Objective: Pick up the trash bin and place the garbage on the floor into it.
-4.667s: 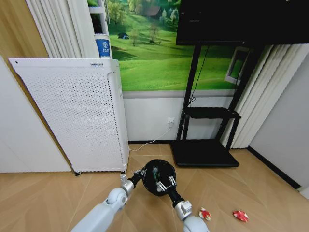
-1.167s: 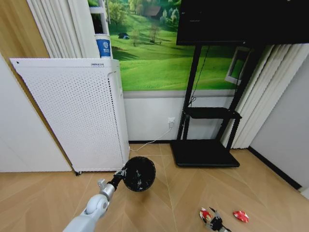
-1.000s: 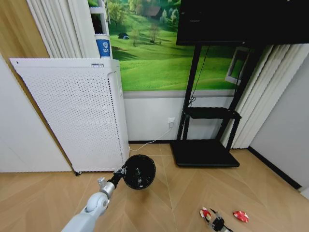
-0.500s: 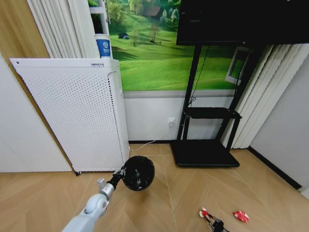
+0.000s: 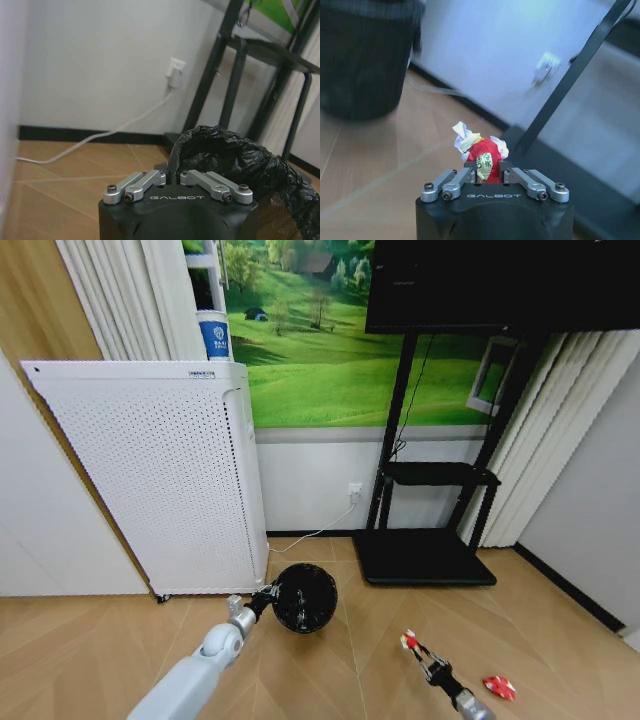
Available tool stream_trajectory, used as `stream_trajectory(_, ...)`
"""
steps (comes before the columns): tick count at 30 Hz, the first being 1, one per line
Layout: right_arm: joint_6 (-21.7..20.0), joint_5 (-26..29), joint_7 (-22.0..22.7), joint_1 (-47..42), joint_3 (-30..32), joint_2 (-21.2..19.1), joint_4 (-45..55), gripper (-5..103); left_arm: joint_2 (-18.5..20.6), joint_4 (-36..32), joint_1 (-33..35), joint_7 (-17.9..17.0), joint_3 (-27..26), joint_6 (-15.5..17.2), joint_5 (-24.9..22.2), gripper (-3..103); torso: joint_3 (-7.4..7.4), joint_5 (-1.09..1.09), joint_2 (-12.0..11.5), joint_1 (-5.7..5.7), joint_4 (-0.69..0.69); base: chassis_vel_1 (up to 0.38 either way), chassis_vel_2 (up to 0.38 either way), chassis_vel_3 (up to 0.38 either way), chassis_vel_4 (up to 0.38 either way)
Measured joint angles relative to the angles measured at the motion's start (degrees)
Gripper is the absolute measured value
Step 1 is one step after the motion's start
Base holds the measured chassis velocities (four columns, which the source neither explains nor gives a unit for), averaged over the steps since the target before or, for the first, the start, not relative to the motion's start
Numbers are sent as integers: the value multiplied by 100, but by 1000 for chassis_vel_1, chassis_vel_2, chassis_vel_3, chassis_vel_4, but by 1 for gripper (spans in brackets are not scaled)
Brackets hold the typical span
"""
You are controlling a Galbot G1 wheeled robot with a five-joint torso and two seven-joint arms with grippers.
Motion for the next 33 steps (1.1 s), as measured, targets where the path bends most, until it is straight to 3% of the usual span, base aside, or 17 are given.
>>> stream_trajectory(7, -498, 829, -72, -897, 282, -129, 2101, 20, -788, 940, -789, 155, 796, -92, 78, 7, -1, -3, -1, 0, -5, 0, 0, 0, 0)
stream_trajectory(12, -607, 951, -102, -1314, 330, -123, 2972, 20, -983, 1134, -986, 186, 1070, -107, 76, 7, -1, -2, -1, 0, -2, 0, 0, 0, 0)
stream_trajectory(14, -644, 905, -96, -1534, 284, -44, 3356, 20, -1071, 894, -900, 96, 1274, -71, -47, 7, -1, -1, 0, 0, 0, 0, 0, 0, 0)
stream_trajectory(20, -596, 794, -135, -1704, 181, 58, 3456, 20, -1137, 586, -686, 26, 1482, -41, -66, 7, -1, -2, -1, 0, -3, 0, 0, 0, 0)
stream_trajectory(28, -550, 759, -145, -1597, 90, 150, 3385, 17, -816, 80, -495, -92, 1474, 8, -175, 7, -1, -2, 0, 0, 0, 0, 0, 0, 0)
stream_trajectory(33, -607, 722, -144, -1587, 46, 196, 3427, 32, -739, -22, -381, -98, 1316, 20, -185, 7, -1, -2, 0, 0, -1, 0, 0, 0, 0)
